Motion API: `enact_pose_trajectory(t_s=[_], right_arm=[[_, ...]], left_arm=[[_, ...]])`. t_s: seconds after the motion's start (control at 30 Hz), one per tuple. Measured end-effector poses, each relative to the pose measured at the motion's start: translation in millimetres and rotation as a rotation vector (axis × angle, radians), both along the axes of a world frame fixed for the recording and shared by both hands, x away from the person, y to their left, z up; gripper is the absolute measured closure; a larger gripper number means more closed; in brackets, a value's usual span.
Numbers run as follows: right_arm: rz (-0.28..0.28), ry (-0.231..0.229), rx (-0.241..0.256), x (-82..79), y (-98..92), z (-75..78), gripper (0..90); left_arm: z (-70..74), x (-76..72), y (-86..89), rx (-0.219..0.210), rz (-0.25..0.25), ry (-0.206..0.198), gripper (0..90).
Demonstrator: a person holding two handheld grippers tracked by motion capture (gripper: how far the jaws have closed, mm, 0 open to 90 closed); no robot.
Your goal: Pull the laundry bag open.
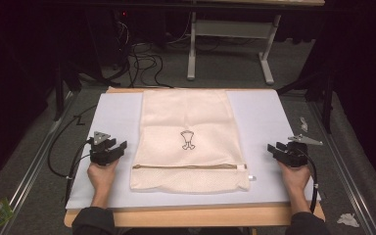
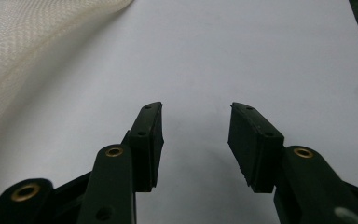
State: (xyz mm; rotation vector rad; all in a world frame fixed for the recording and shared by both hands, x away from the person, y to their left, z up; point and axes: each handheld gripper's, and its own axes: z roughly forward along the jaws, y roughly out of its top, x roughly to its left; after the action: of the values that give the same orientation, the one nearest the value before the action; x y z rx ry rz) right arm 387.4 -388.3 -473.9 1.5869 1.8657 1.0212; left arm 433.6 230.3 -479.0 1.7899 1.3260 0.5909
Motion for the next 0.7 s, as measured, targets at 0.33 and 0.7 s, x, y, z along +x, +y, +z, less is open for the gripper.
enact_pose_trajectory(t_s=[0.33, 0.7], right_arm=[[-0.003, 0.013, -0.021, 1.8, 1.2, -1.6, 54.5], [-0.024, -0.011, -0.053, -1.6, 4.8, -2.5, 49.7]], left_arm=[[-4.1, 2.1, 0.7, 0.002, 0.018, 0.004, 50.1], [-5.1, -1.3, -3.0, 0.043, 0.013, -0.023, 45.9]])
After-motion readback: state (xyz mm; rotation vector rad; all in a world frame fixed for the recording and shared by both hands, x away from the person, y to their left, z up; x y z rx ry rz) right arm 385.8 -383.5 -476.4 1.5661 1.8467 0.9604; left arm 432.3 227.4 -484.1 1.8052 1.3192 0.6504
